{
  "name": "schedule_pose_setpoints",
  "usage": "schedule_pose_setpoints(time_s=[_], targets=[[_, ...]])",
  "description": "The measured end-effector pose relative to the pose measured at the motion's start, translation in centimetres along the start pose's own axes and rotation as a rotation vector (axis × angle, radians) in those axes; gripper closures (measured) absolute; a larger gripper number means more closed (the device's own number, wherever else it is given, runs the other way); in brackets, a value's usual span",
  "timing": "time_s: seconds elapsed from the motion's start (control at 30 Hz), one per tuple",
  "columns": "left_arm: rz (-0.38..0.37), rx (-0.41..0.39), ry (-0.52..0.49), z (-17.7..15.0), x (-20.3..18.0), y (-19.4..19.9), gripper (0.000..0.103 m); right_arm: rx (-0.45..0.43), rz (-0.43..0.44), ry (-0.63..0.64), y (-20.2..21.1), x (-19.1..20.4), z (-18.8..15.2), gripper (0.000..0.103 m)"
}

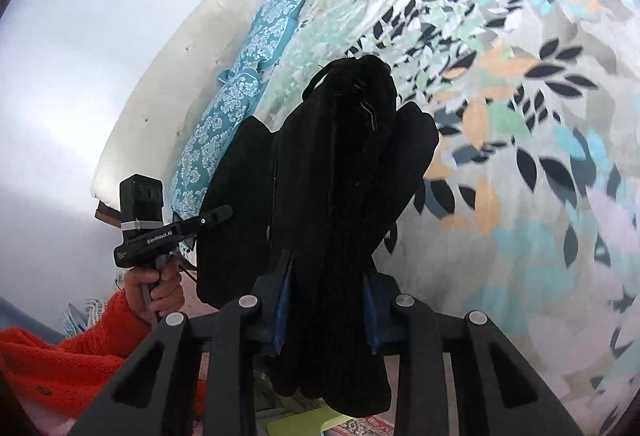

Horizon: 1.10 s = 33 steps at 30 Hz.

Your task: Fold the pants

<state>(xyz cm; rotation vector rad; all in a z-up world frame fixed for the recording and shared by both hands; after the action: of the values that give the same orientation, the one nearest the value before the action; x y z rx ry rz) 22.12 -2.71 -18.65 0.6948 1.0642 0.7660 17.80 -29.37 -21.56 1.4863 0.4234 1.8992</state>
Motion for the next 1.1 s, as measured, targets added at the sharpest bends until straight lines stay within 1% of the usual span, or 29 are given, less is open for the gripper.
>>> schedule_pose_setpoints(time_s=[0.07, 0.17, 0.2, 0.27, 0.3, 0.33, 0.4, 0.43, 0.47, 0.5, 0.53, 0.57, 0.6, 0.63, 0.7, 0.77, 0.83, 0.87, 0.93, 0.97, 1.03, 1.1], targets=[[0.0, -0.032, 0.004, 2.6, 0.1, -0.1, 0.085, -0.016, -0.024, 0.024, 0.0, 0.0, 2.9, 0.073], [0.023, -0.07, 0.015, 6.4, 0.6, -1.3, 0.084, -0.035, -0.073, 0.047, -0.8, -0.8, 7.2, 0.073], [0.035, -0.076, 0.019, 7.2, 0.9, -1.8, 0.084, -0.035, -0.088, 0.046, -1.3, -1.4, 8.3, 0.073], [0.087, -0.077, 0.023, 8.6, 1.8, -3.7, 0.081, -0.038, -0.158, 0.042, -2.2, -3.2, 10.0, 0.071], [0.121, -0.066, 0.02, 8.7, 2.4, -4.8, 0.076, -0.035, -0.205, 0.038, -2.9, -4.0, 10.4, 0.067], [0.166, -0.046, 0.017, 8.5, 3.0, -5.8, 0.071, -0.019, -0.26, 0.025, -3.6, -5.1, 10.4, 0.062], [0.317, -0.004, 0.005, 7.3, 4.8, -7.3, 0.066, 0.023, -0.418, -0.004, -4.2, -7.6, 9.3, 0.055], [0.362, -0.007, -0.01, 6.7, 5.3, -7.1, 0.064, 0.028, -0.46, 0.0, -4.0, -8.1, 8.5, 0.055], [0.366, -0.026, -0.027, 5.9, 5.3, -6.5, 0.06, 0.009, -0.474, 0.004, -3.4, -8.0, 7.7, 0.053], [0.37, -0.049, -0.038, 5.1, 5.3, -5.6, 0.045, -0.026, -0.502, 0.0, -2.2, -7.7, 6.8, 0.038], [0.393, -0.075, -0.047, 4.3, 5.3, -4.5, 0.029, -0.06, -0.541, -0.004, -1.0, -7.3, 5.8, 0.018], [0.434, -0.123, -0.058, 3.4, 5.3, -2.9, 0.021, -0.088, -0.568, -0.003, 0.0, -6.8, 4.6, 0.009], [0.464, -0.159, -0.064, 2.7, 5.3, -1.9, 0.01, -0.113, -0.594, -0.001, 1.0, -6.0, 3.3, 0.0], [0.495, -0.196, -0.067, 1.9, 5.1, -0.8, 0.006, -0.134, -0.623, 0.003, 1.8, -5.2, 1.9, 0.0], [0.542, -0.242, -0.052, 0.1, 4.6, 0.8, 0.005, -0.153, -0.687, 0.006, 2.3, -3.9, -0.4, 0.0], [0.558, -0.242, -0.056, -1.4, 3.5, 1.3, 0.005, -0.162, -0.743, -0.003, 2.5, -2.7, -2.1, 0.0], [0.569, -0.217, -0.059, -2.5, 2.5, 1.2, 0.005, -0.163, -0.76, -0.009, 2.4, -1.5, -3.5, 0.0], [0.556, -0.199, -0.05, -2.9, 1.8, 1.2, 0.005, -0.156, -0.76, 0.0, 2.7, -0.8, -4.0, 0.0], [0.502, -0.189, -0.04, -3.0, 0.0, 1.9, 0.005, -0.148, -0.759, 0.047, 3.2, 1.2, -4.2, 0.0], [0.5, -0.204, -0.052, -2.8, -0.9, 3.0, 0.005, -0.154, -0.757, 0.075, 3.6, 2.4, -4.0, 0.0], [0.526, -0.249, -0.093, -1.8, -2.4, 5.0, 0.004, -0.159, -0.756, 0.136, 4.7, 4.9, -3.4, 0.0], [0.557, -0.301, -0.137, -0.6, -3.9, 7.3, 0.003, -0.157, -0.776, 0.21, 5.5, 7.5, -2.6, 0.0]])
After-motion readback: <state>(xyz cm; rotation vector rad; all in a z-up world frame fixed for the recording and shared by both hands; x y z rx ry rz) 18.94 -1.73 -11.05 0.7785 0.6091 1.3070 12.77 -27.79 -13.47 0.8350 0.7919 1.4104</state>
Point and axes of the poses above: each gripper's, at about its wrist camera, not at the fingertips, and y roughly against the way its jaws point, x to its left, z to its top, the point moved 9 cm from there along -y, roughly the way its jaws point, and after that the axes turned 5 degrees about x, right-handed, at the moved point
